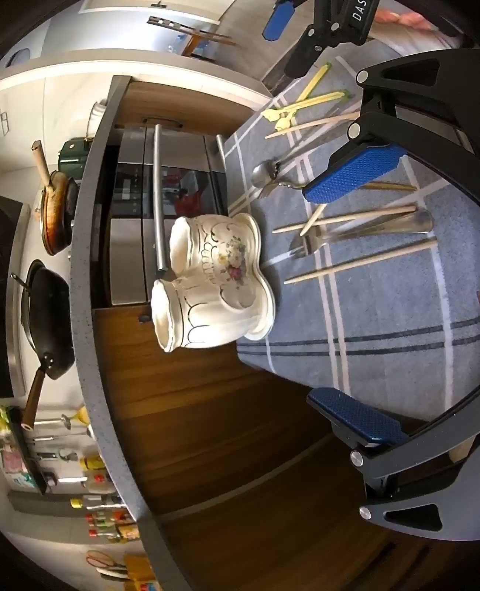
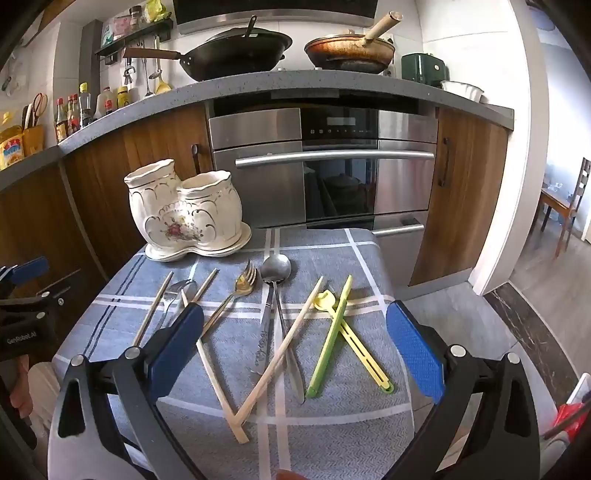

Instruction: Organize utensils

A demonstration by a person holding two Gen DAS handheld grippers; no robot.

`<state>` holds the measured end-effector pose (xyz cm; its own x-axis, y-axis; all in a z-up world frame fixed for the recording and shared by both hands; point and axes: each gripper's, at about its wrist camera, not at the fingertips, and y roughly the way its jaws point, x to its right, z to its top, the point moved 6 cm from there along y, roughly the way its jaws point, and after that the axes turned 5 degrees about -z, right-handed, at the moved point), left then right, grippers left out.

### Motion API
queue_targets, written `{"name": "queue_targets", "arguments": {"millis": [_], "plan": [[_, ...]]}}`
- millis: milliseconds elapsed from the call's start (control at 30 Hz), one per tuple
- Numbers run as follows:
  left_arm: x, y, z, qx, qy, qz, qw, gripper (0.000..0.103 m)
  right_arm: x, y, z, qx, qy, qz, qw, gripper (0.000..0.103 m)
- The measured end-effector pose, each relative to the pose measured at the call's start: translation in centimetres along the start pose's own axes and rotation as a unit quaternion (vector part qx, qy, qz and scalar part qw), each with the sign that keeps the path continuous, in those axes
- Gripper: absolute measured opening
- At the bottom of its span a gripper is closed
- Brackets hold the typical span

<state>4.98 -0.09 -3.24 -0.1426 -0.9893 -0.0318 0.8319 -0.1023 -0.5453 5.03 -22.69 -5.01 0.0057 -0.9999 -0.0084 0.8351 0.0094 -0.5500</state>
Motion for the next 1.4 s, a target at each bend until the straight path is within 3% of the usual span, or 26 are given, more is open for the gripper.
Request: {"name": "queue_targets", "arguments": {"millis": [1400], "plan": [[-0.16, -0.30, -0.21, 0.004, 0.005, 0.007, 1.0000, 0.099, -0.44, -0.60, 0.02, 0.011, -0.005, 0.005, 1.000, 0.098]]}}
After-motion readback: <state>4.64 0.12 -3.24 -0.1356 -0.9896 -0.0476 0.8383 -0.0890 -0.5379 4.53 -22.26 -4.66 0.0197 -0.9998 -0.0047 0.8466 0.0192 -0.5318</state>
